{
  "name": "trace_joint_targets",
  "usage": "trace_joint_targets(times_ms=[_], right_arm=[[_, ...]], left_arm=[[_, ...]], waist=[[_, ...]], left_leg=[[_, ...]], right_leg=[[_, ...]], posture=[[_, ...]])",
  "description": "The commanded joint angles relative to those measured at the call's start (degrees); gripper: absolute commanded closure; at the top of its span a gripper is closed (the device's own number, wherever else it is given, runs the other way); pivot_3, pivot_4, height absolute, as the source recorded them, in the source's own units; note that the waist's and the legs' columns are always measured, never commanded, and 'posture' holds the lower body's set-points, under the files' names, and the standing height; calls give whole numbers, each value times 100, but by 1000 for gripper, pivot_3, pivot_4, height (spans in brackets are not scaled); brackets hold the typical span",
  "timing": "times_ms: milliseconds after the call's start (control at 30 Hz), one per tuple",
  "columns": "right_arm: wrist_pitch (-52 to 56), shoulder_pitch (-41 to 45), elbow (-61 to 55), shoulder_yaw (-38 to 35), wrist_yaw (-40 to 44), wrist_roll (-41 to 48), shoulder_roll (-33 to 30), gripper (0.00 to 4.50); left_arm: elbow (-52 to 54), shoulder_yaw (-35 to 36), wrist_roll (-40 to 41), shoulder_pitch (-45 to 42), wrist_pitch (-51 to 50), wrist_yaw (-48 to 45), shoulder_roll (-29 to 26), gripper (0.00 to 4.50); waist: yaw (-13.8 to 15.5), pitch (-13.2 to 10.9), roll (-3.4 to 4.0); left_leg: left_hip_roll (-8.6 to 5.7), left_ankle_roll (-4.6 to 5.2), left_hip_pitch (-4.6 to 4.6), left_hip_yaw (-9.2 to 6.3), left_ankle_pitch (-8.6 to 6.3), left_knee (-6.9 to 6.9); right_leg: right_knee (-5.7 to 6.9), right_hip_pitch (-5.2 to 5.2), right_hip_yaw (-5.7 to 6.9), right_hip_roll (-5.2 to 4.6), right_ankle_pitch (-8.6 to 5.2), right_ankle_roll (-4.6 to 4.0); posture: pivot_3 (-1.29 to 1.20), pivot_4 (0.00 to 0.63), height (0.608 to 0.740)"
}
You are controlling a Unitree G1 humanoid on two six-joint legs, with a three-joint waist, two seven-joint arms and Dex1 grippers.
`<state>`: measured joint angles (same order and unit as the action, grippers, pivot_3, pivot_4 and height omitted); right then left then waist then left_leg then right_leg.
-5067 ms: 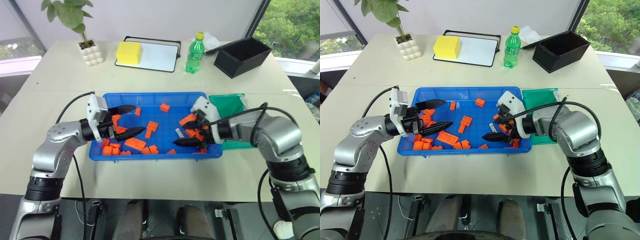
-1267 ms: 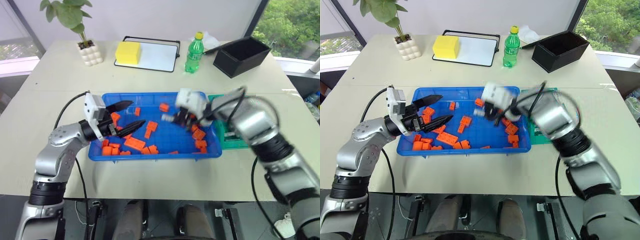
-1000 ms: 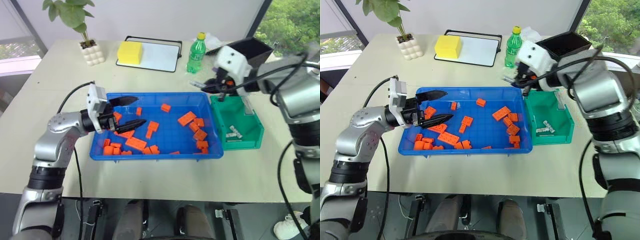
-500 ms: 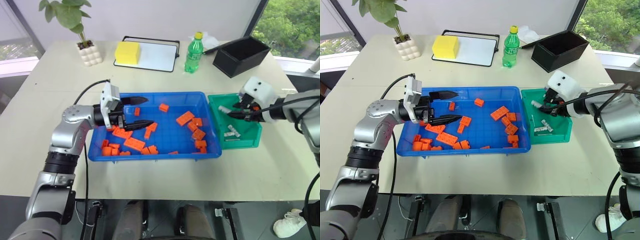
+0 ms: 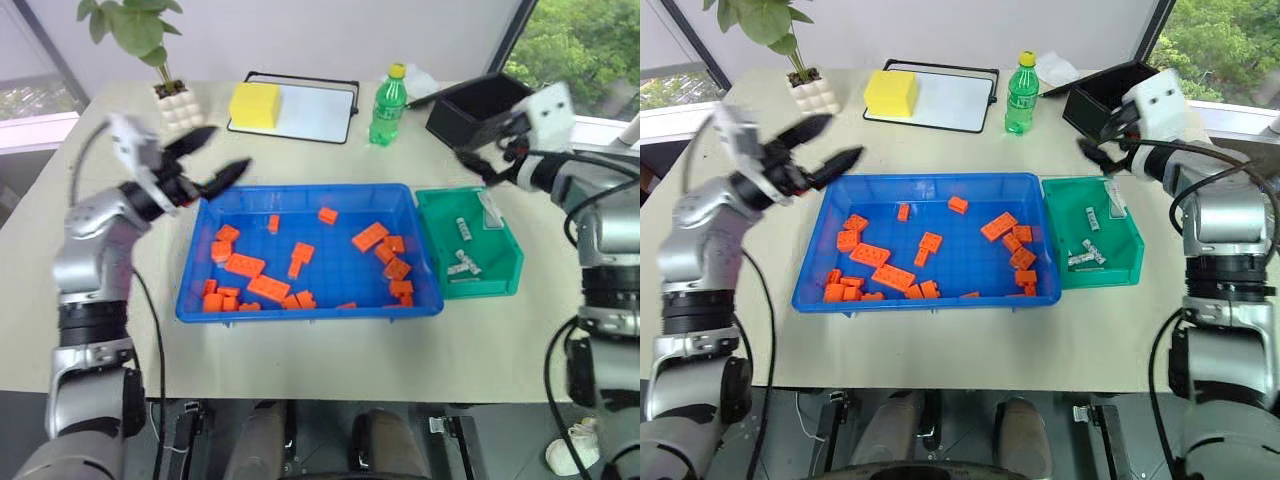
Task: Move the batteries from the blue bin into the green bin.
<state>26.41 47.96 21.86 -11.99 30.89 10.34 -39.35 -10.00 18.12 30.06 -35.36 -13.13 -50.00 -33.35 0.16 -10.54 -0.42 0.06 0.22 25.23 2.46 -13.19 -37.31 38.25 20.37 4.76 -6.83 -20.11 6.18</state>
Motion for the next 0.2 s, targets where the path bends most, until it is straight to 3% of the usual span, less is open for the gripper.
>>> trace_joint_targets(times_ms=[33, 200], right_arm=[[-1276, 189, 1072, -539, -515, 23, 47, 37], [-2585, 360, 2502, -758, -850, -20, -68, 37]], left_arm=[[294, 637, 75, 338, 35, 352, -355, 0], [642, 1380, 96, 1271, -64, 750, -712, 0]], waist=[[-8, 0, 0], [-45, -1, 1]], left_leg=[[0, 0, 0, 0, 0, 0], [-1, 0, 1, 2, 0, -2]], right_leg=[[-1, -1, 0, -1, 0, 0], [-1, 0, -1, -3, 0, 0]], posture=[[0, 150, 739], [0, 150, 739]])
